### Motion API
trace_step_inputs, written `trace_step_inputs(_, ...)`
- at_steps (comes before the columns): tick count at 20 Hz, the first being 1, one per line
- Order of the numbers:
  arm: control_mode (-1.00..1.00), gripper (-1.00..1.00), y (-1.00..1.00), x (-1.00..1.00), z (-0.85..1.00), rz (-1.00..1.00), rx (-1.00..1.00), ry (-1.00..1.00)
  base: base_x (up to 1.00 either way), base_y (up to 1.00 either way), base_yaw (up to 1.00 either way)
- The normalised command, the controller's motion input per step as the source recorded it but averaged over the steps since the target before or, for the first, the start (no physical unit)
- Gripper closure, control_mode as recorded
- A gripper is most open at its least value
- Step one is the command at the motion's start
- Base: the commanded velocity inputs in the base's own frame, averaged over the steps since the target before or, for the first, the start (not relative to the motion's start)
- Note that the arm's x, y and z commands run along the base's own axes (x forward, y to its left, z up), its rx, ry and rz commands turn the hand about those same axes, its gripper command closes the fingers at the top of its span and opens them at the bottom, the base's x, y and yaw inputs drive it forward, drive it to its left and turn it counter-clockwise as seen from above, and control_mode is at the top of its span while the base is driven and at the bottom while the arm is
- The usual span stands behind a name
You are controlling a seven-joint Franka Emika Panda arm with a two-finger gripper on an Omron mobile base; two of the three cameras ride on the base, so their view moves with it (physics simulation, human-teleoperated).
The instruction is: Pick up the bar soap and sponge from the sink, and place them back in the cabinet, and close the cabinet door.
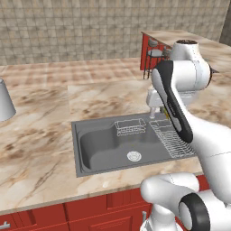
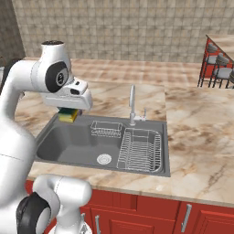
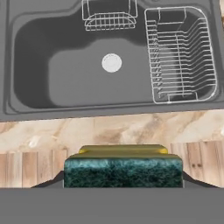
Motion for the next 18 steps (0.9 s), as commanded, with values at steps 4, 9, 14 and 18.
trace_step_inputs(4, -1.0, 1.0, -0.28, -0.72, 0.33, 0.0, 0.0, -0.04, 0.0, 0.0, 0.0)
trace_step_inputs(9, -1.0, 1.0, -0.19, -0.67, 0.16, 0.0, 0.0, -0.07, 0.0, 0.0, 0.0)
trace_step_inputs(14, 1.0, 1.0, -0.03, -0.21, 0.0, 0.0, 0.0, -0.04, -0.23, -0.07, 0.0)
trace_step_inputs(18, 1.0, 1.0, 0.0, 0.0, 0.0, 0.0, 0.0, 0.0, -0.96, -0.56, -0.1)
